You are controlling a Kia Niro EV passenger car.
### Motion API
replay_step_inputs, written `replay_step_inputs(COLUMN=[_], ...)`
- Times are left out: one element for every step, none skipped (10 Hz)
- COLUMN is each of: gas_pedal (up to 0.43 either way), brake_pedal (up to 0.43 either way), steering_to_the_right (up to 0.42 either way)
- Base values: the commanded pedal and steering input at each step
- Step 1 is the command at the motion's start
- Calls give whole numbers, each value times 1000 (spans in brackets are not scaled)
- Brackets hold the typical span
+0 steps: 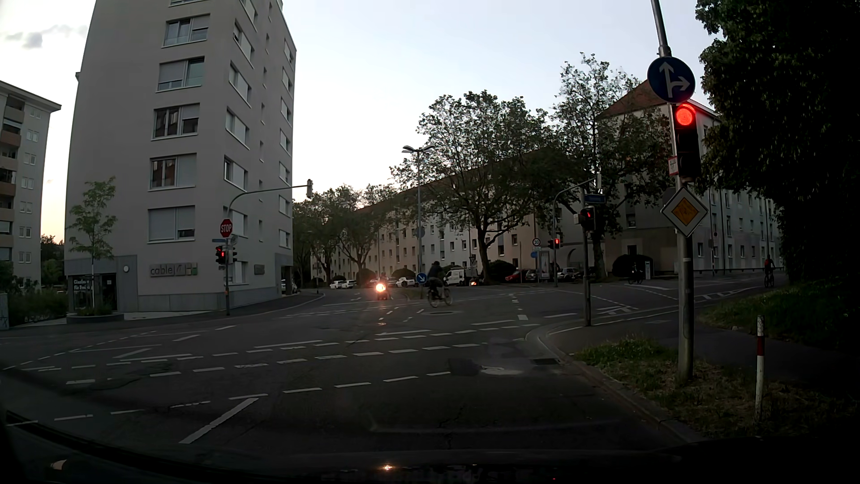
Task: Follow the waypoints while adhering to traffic rules and regulations
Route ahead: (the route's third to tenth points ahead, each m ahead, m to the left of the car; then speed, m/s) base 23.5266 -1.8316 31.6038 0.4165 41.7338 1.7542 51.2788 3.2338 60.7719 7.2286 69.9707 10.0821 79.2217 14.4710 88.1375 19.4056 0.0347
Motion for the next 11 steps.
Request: replay_step_inputs(gas_pedal=[0,0,0,0,0,0,0,0,0,0,0], brake_pedal=[226,226,226,232,232,232,232,238,238,238,238], steering_to_the_right=[0,0,0,0,0,0,0,0,0,0,-1])
